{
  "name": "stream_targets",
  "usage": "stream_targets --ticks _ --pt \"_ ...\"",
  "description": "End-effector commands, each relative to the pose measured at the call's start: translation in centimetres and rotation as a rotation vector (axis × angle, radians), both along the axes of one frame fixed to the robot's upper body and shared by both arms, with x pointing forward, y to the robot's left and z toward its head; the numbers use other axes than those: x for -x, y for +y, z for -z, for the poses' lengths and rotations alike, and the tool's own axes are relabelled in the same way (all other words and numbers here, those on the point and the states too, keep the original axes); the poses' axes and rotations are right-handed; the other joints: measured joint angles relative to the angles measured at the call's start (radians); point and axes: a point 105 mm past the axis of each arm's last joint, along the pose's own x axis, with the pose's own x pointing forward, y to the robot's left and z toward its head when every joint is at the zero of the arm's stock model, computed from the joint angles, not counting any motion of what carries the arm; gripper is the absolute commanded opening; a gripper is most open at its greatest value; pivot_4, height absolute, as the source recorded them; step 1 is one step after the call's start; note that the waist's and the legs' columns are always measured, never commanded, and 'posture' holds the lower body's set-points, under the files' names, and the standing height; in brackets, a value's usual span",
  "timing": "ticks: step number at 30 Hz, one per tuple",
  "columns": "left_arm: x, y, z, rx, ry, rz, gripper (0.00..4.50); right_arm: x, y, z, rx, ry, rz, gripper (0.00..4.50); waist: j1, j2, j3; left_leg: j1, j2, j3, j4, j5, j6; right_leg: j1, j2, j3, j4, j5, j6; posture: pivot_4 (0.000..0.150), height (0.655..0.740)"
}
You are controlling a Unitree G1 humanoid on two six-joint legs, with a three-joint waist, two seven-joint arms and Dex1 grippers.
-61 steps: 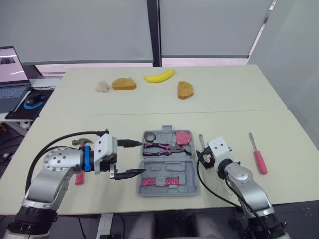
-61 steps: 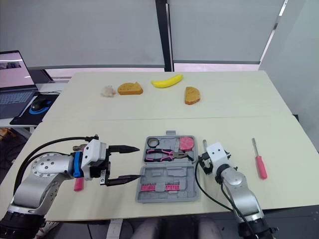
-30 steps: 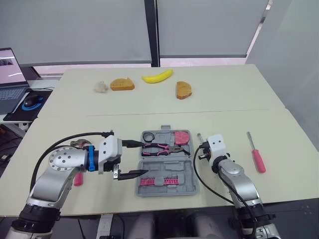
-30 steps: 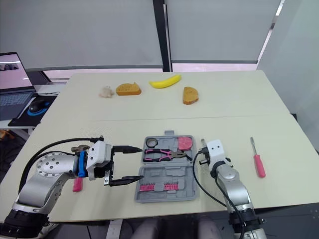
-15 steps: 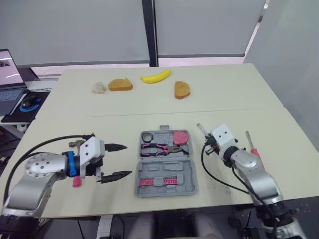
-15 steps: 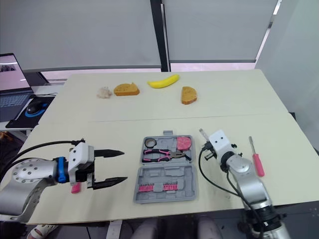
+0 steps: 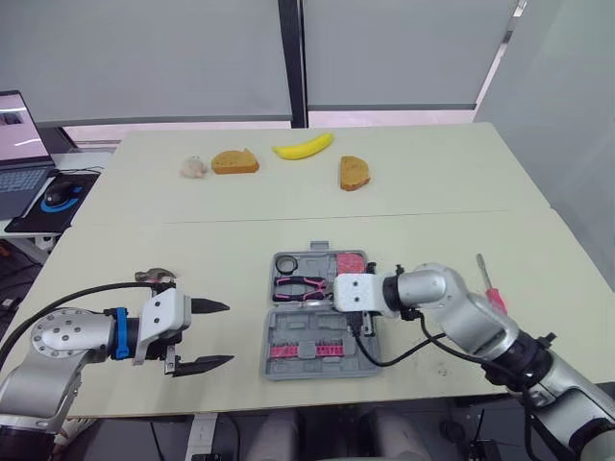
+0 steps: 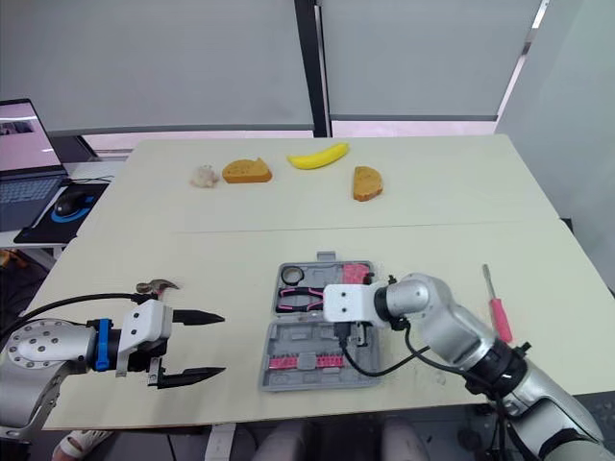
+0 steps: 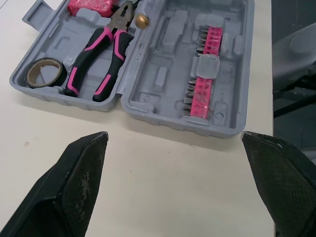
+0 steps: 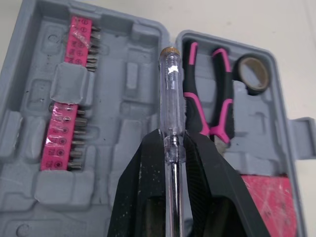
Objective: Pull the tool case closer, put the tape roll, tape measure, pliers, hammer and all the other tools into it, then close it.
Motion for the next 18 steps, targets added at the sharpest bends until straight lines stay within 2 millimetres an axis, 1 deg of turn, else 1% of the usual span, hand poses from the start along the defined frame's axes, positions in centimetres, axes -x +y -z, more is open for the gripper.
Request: stream_targets --ticks 1,6,9,14,18 --pt "0.2 -0.6 -0.4 0.001 -0.025 0.033 4.5 -0.3 1.7 0.1 0.019 -0.015 -0.039 0.31 0.0 0.0 0.0 0.0 0.0 0.0 0.0 0.0 0.0 0.0 0.0 0.0 0.0 0.0 0.0 0.15 0.74" --pt "0.5 -1.4 -0.7 0.031 -0.019 0.047 4.5 -0.3 3.3 1.3 0.036 -0.004 -0.061 0.31 0.001 0.0 0.0 0.0 0.0 0.0 0.0 0.0 0.0 -0.001 0.0 0.0 0.001 0.0 0.0 0.15 0.74" --pt "0.5 -1.6 -0.8 0.028 -0.02 0.05 4.5 -0.4 3.9 1.7 0.035 0.005 -0.057 0.31 0.0 0.0 0.0 0.0 0.0 0.0 0.0 0.0 0.0 -0.001 0.0 0.0 0.001 0.0 0.0 0.15 0.74" --pt "0.4 -1.8 -0.9 0.024 -0.021 0.053 4.5 -0.6 4.1 2.0 0.029 0.011 -0.042 0.31 0.0 0.0 0.0 0.0 0.0 -0.001 0.0 0.0 0.0 -0.001 0.0 0.0 0.001 0.0 0.0 0.15 0.74" --pt "0.4 -1.9 -1.0 0.023 -0.022 0.055 4.5 -1.0 3.9 1.4 0.008 0.006 -0.025 0.31 0.0 0.0 0.0 0.0 0.0 -0.001 0.0 0.0 0.0 -0.001 0.0 0.0 0.001 0.0 0.0 0.15 0.74"
